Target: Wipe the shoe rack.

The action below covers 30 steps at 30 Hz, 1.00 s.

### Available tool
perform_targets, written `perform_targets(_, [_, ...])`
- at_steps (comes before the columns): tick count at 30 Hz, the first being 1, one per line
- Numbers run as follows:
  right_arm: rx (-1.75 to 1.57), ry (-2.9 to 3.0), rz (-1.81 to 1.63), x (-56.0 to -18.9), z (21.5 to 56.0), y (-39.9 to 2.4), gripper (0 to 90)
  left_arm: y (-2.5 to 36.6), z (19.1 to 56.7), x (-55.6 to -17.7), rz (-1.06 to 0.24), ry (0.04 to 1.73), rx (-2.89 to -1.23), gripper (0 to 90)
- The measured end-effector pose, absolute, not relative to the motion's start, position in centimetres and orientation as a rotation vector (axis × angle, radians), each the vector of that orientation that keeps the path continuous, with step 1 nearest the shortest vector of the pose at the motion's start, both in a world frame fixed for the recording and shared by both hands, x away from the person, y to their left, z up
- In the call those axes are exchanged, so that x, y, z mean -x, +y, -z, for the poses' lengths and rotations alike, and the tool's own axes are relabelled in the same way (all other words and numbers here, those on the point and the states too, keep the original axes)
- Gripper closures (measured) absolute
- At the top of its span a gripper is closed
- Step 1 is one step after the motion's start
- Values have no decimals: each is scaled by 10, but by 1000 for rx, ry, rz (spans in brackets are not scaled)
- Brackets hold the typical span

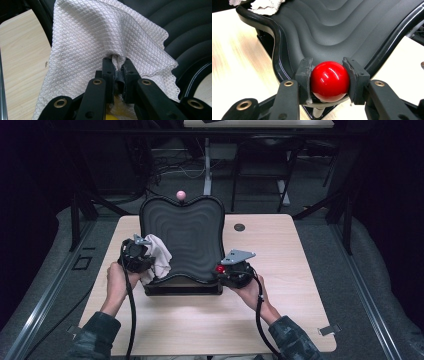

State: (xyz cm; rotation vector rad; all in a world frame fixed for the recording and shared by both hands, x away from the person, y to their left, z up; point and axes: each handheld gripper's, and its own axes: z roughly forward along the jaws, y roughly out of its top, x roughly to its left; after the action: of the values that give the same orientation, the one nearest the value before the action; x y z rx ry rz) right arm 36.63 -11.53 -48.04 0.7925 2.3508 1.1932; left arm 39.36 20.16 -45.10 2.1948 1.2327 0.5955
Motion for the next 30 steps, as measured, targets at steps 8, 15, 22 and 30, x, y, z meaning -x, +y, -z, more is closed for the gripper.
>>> perform_targets(8, [-786, 2348, -1193, -366, 481, -116, 600, 199, 453, -389, -573, 1218, -2228, 833])
perform_targets(15, [-780, 2343, -1201, -366, 481, -116, 600, 198, 456, -383, -557, 1207, -2251, 833])
perform_targets(22, [-776, 2344, -1205, -367, 481, -116, 600, 197, 460, -374, -528, 1185, -2299, 834])
perform_targets(30, [-778, 2345, -1206, -367, 481, -116, 600, 196, 459, -376, -527, 1189, -2307, 833])
